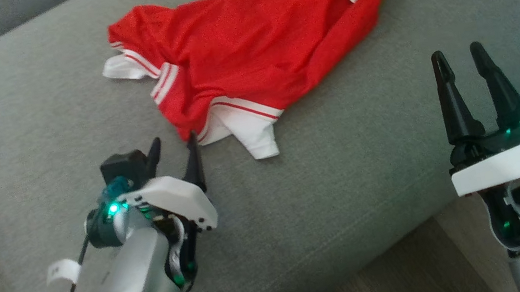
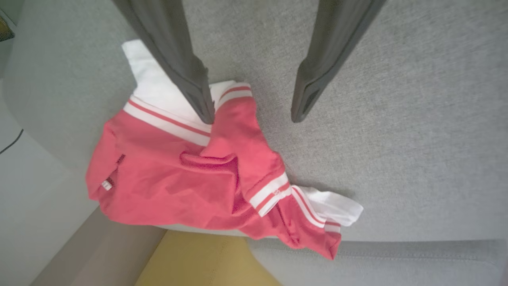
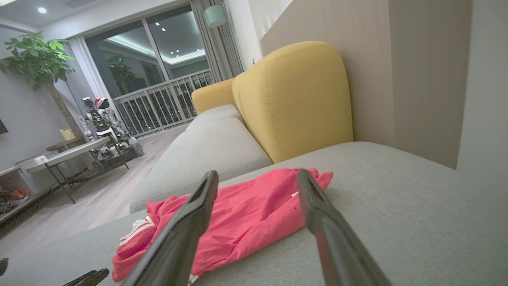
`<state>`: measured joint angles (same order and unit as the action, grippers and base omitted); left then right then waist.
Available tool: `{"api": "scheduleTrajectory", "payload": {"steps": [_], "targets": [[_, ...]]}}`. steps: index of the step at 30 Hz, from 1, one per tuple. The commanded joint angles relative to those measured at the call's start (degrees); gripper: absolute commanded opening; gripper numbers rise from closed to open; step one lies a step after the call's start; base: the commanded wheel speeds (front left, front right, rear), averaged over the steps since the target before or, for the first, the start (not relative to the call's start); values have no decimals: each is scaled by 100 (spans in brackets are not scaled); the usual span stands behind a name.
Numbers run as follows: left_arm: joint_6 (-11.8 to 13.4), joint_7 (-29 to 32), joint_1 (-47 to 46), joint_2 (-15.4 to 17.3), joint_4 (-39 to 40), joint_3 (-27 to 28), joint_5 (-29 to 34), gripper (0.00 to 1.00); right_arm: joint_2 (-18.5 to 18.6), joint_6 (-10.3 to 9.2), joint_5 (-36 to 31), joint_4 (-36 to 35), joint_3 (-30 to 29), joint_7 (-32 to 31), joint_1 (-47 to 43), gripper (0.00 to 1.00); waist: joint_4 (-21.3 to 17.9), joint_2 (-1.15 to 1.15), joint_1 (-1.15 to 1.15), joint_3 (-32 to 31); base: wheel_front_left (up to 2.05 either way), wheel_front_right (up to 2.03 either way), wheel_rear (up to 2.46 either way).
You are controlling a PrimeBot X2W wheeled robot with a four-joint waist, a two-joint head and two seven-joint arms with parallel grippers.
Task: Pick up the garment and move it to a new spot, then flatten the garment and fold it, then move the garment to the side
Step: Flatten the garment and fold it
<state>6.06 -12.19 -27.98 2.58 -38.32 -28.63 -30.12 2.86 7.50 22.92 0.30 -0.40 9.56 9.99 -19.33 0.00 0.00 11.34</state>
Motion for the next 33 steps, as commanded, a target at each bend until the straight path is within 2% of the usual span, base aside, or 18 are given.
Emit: {"api": "scheduleTrajectory", "payload": {"steps": [1, 7, 12, 13, 14, 18, 24, 29, 33], "targets": [[3, -3, -238, 30, 31, 199, -26, 100, 2, -1, 39, -241, 130, -1, 156, 100, -174, 0, 0, 166, 0, 0, 0], [-49, -14, -720, 31, -709, 338, -212, 100, 2, -1, 83, -376, 131, 60, 162, 100, -286, 0, 0, 294, 0, 0, 0], [-367, -78, -970, 30, -1061, 204, -425, 100, 2, -1, 72, -365, 103, 107, 177, 100, -248, 0, 0, 328, 0, 0, 0], [-445, -95, -1013, 30, -1107, 158, -472, 91, 2, -1, 41, -361, 113, 112, 191, 100, -234, 0, 0, 333, 0, 0, 0], [-503, -116, -1061, 30, -1150, 108, -497, 0, 2, -1, 6, -362, 123, 117, 205, 100, -216, 0, 0, 336, 0, 0, 0], [-660, -213, -1178, 30, -1168, -3, -669, 0, 2, -1, -104, -348, 85, 127, 222, 100, -93, 0, 0, 285, 0, 0, 0], [-537, -276, -1189, 79, -720, 154, -415, 0, 2, -1, -222, -281, -23, 108, 225, 100, 167, 0, 0, 96, 0, 0, 0], [-364, -279, -630, 248, 423, 571, 114, 0, 2, -1, -435, -120, -177, 66, 214, 100, 551, 0, 0, -204, 0, 0, 0], [-292, -280, -50, 375, 972, 799, 255, 0, 2, -1, -594, 69, -299, 20, 160, 100, 884, 0, 0, -489, 0, 0, 0]]}}
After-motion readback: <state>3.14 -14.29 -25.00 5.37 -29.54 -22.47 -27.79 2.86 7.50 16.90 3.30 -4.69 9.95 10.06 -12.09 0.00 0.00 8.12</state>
